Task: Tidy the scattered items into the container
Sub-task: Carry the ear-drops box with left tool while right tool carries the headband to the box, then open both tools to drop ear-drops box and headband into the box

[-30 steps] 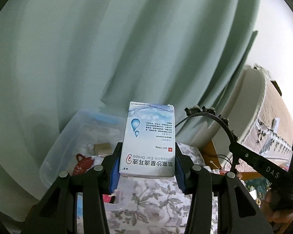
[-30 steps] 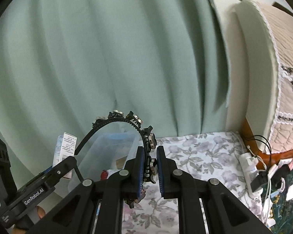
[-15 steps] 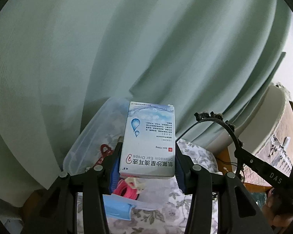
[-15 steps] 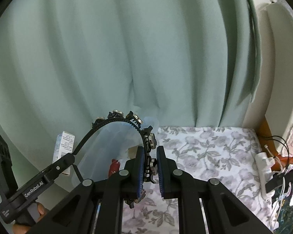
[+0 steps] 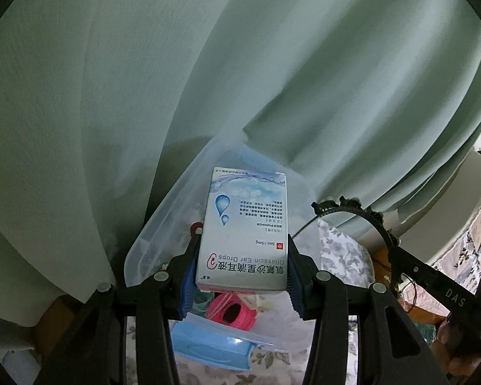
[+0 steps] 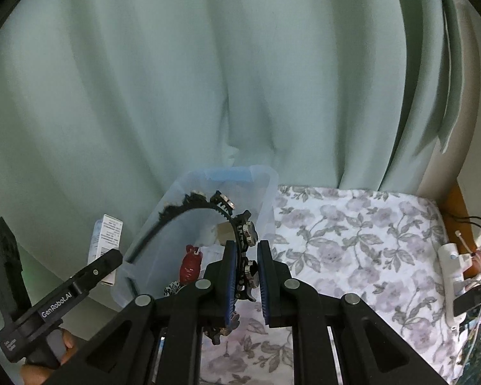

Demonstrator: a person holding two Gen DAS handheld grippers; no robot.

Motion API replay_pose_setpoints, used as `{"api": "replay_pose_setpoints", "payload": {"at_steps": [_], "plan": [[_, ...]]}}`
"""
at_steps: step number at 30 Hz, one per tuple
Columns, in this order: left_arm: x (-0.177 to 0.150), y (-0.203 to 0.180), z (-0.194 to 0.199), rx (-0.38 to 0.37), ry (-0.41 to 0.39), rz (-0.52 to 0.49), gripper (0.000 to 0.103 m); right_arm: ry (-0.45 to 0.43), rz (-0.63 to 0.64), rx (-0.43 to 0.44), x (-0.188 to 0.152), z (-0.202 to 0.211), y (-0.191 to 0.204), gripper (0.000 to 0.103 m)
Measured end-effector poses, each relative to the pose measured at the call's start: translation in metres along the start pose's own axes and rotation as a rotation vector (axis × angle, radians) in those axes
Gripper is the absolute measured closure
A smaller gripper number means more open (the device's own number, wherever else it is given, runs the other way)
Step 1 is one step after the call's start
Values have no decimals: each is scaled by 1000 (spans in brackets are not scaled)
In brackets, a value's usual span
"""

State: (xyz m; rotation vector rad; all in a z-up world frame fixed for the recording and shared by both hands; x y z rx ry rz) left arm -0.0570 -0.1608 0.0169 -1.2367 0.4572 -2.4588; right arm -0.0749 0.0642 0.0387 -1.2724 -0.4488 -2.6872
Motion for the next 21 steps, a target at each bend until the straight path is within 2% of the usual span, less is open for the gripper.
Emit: {"api": "replay_pose_setpoints", "payload": {"at_steps": [10, 21], "plan": [[-8, 7, -22, 3, 61, 11, 54, 48, 22, 33, -1, -35, 12, 89], [-17, 6, -49, 28, 101, -10, 37, 107, 2, 28, -15, -58, 5, 89]]}}
Point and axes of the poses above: each gripper's, at about its wrist camera, not at the fingertips, and z roughly against the way its jaws point, y to its left, x to its top, the point moved 4 cm from there along -z, roughly the way its jaws point, and after that the axes turned 6 degrees about -y, right-handed, at the moved point
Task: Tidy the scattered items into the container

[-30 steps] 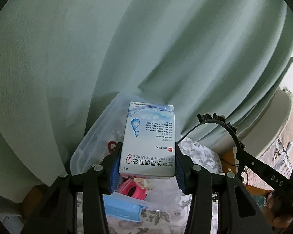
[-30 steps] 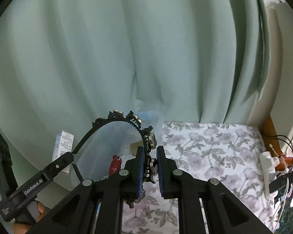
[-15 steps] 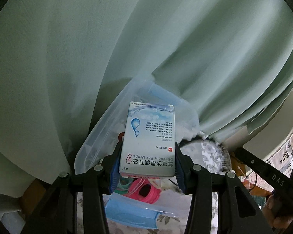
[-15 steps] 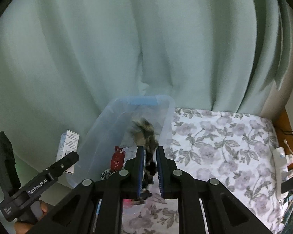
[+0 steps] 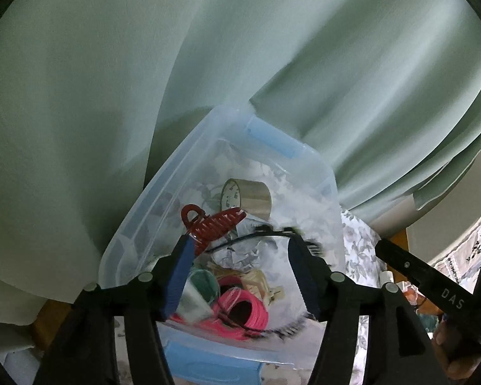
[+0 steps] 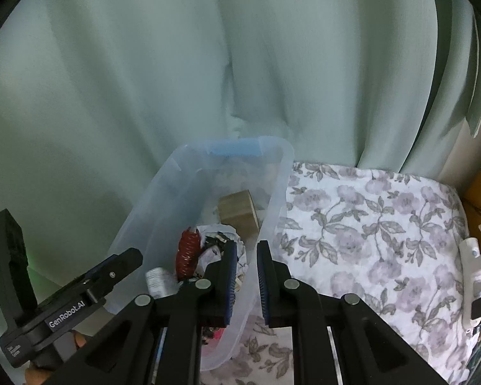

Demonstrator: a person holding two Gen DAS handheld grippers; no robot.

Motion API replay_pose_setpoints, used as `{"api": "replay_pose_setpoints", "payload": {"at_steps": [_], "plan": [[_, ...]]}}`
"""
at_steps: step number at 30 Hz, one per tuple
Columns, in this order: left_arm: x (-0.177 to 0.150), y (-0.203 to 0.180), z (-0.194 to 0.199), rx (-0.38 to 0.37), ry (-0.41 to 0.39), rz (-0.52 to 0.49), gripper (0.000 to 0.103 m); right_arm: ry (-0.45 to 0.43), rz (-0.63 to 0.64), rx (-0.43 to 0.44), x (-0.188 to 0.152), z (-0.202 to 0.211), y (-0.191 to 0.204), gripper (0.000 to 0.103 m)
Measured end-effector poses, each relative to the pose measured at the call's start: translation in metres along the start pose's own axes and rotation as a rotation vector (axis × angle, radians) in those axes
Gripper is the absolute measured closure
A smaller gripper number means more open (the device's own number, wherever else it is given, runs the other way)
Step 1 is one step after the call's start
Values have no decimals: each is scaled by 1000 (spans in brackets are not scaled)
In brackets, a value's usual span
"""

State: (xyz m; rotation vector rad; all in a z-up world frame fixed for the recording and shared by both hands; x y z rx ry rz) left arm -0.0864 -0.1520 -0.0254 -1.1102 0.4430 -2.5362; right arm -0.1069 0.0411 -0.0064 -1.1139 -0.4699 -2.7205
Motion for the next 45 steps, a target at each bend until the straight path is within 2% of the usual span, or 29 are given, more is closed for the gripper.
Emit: {"api": "replay_pose_setpoints", "payload": {"at_steps": [4, 7, 10, 19, 30, 35, 39, 45], "plan": [[1, 0, -2, 7, 5, -4, 32, 18, 1, -1, -4, -4, 0, 87], [1, -4, -4, 11, 6, -14, 31, 33, 0, -10, -7, -6, 0, 76], [0, -7, -3, 12, 7, -23, 30, 39, -1, -8, -9, -4, 0, 69], [-6, -17, 5, 24, 17, -60, 28, 44, 8, -1, -17, 9, 3, 57], [-13, -32, 18, 64, 17, -127, 19, 20, 8, 23, -24, 29, 3, 37], [-17, -40, 24, 68, 12, -155, 13, 10, 16, 36, -28, 39, 3, 32], [-20, -45, 28, 80, 12, -174, 11, 2, 11, 41, -31, 47, 0, 18], [-27, -52, 34, 102, 14, -203, 11, -9, -11, 39, -34, 60, -9, 7]]}}
Point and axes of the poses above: each gripper's, at about its wrist camera, not at the fingertips, and z roughly against the way its jaws point, y to its left, x to its top, the point moved 4 cm from there along -z, roughly the way its jaws point, and after that the axes turned 6 degrees about -y, right-handed, at the moved point
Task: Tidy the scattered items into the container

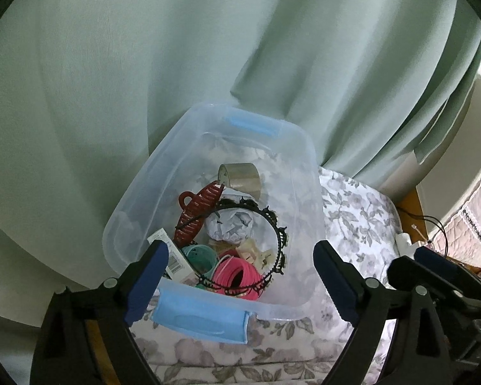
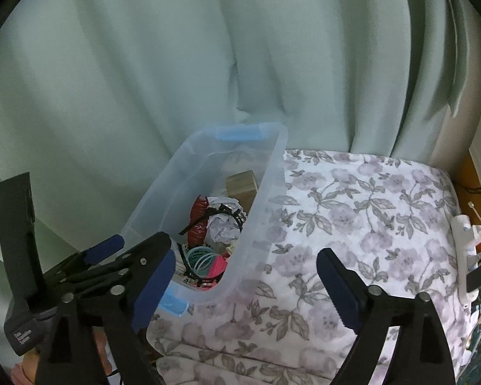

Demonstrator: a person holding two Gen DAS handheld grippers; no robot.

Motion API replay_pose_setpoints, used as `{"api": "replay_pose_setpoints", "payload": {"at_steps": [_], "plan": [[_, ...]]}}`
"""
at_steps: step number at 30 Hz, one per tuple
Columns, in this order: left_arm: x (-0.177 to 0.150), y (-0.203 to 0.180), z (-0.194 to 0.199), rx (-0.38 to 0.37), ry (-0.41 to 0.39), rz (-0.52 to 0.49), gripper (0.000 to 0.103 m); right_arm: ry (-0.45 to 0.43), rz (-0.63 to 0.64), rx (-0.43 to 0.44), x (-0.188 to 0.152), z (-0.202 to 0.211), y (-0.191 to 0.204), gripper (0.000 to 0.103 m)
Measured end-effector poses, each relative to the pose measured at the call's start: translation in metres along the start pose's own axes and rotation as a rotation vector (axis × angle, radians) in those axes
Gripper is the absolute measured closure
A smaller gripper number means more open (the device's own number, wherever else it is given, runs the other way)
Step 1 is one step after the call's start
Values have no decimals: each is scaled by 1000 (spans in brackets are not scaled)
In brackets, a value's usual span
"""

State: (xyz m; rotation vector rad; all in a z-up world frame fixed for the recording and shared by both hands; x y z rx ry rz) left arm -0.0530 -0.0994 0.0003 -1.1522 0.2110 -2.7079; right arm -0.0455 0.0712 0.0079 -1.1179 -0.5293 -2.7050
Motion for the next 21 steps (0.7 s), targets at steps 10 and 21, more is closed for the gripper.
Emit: {"api": "replay_pose_setpoints", "payload": {"at_steps": [10, 21], "plan": [[-9, -18, 17, 38, -6, -64, 11, -25, -12, -20, -9, 29, -10, 0], [-18, -39, 40, 84, -37, -96, 11, -53, -39, -63, -24, 57, -26, 0]]}}
Point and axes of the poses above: each gripper's, at about its wrist camera, not at the fingertips, and z roughly against the way its jaws point, y to its left, x to its top, the point moved 4 cm from there along -z, roughly the way its jaws point, and after that the axes turned 6 degrees about -y, right-handed, at the moved point
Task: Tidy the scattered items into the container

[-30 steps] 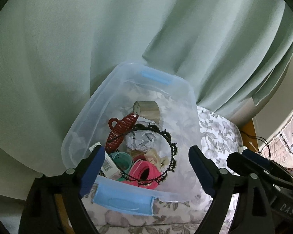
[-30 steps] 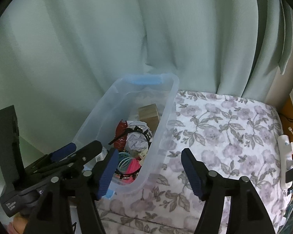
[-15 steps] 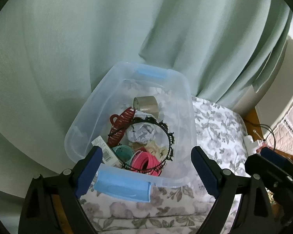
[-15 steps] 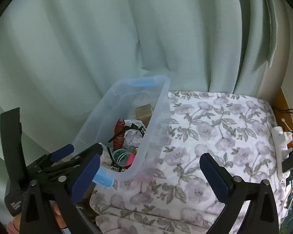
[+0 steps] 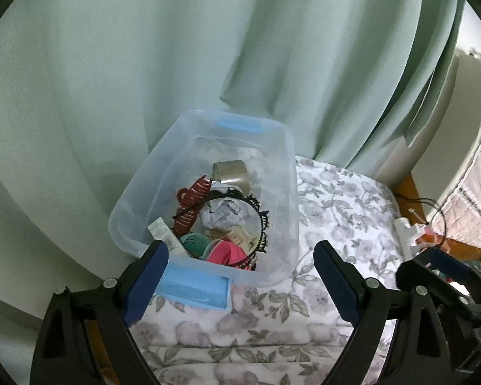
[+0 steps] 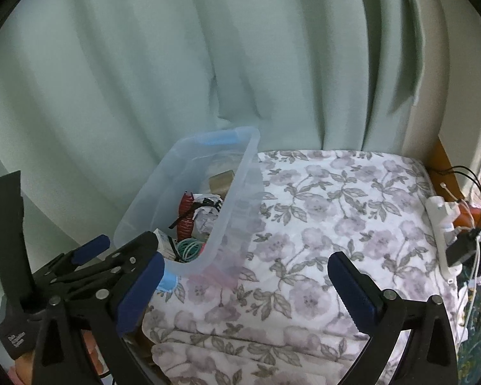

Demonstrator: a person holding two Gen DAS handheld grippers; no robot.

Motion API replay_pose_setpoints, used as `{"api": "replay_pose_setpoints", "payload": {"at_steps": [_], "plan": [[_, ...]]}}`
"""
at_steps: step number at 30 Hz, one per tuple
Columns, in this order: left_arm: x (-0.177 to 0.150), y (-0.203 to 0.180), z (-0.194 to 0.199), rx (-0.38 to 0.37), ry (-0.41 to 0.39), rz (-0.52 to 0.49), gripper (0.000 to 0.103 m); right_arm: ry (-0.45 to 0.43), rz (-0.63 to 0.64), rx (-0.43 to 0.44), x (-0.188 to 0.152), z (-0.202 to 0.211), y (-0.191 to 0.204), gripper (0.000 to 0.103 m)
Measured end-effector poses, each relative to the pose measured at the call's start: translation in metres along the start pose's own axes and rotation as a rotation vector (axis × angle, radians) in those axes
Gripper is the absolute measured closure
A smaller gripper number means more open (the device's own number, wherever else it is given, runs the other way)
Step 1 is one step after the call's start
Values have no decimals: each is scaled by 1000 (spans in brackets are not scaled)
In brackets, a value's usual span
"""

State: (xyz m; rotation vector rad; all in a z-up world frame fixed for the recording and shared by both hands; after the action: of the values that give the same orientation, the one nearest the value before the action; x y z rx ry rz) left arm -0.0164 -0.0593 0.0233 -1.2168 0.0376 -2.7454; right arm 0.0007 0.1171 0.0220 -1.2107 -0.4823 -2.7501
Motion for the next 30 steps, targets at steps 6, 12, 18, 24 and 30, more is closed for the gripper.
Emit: {"api": "replay_pose_setpoints", "payload": {"at_steps": [6, 12, 18, 24, 30], "plan": [[-7, -16, 9, 54, -11, -78, 11, -14, 8, 1, -5, 16, -5, 0], [-13, -17, 15, 44, 7, -43, 11, -22, 12, -2, -11, 27, -8, 0], [-22, -19, 22, 43, 36, -21, 11, -18, 15, -24, -17, 38, -11, 0], [-31, -29, 29, 45, 64, -42, 11, 0, 18, -47, -25, 47, -13, 0], [-35, -36, 38, 50, 62, -64, 11, 19, 6, -79, -30, 56, -18, 0]]}}
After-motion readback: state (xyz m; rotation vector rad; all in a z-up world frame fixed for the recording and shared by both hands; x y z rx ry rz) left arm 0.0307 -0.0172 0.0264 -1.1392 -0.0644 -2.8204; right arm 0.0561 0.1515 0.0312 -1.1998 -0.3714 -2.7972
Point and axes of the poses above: each gripper's, at about its wrist camera, not at the fingertips, and z roughly against the way its jaws point, y to its left, x to its top, the point moved 4 cm from there along -z, roughly the way its jaws point, and after that the axes turned 6 degrees about -y, right-handed, at the moved point
